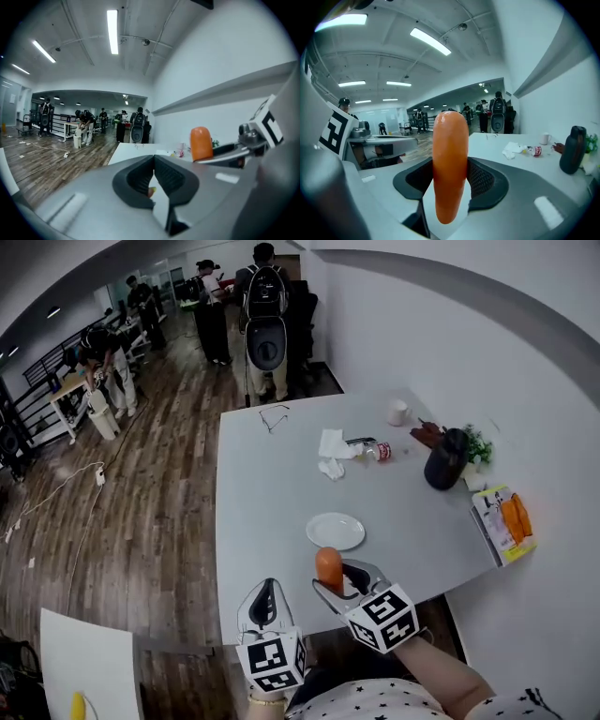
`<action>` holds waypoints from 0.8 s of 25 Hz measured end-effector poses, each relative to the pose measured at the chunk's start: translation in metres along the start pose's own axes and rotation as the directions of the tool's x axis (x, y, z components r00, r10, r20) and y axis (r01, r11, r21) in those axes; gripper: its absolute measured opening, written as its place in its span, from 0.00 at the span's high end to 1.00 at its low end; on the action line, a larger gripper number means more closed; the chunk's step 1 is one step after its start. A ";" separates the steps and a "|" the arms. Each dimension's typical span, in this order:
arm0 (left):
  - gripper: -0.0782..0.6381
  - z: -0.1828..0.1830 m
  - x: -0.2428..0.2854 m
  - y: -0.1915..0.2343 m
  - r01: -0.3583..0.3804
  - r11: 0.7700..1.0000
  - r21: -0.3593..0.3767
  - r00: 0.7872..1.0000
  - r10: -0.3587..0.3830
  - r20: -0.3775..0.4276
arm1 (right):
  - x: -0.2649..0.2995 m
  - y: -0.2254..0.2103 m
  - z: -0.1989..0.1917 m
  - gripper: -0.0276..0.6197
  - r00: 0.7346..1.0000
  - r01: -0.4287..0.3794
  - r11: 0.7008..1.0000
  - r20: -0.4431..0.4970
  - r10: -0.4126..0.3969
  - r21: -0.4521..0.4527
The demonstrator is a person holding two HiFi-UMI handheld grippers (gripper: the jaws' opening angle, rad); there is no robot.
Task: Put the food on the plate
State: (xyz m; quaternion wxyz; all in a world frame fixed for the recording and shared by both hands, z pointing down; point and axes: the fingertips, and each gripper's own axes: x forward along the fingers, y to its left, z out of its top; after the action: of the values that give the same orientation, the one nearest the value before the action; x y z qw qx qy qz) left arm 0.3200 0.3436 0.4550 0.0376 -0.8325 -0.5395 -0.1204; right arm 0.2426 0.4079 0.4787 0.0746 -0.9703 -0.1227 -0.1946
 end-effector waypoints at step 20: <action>0.88 -0.020 0.098 0.010 -0.093 0.992 -0.089 0.993 0.086 -0.081 | 0.161 -0.177 -0.115 0.62 0.627 -0.388 0.890 -0.776 0.067 -0.237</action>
State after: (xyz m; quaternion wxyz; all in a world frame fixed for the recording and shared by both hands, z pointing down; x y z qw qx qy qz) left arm 0.3638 0.4231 0.4987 0.0252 -0.8516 -0.4934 -0.1753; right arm 0.2980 0.5888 0.6650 -0.0480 -0.8048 0.0859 -0.5853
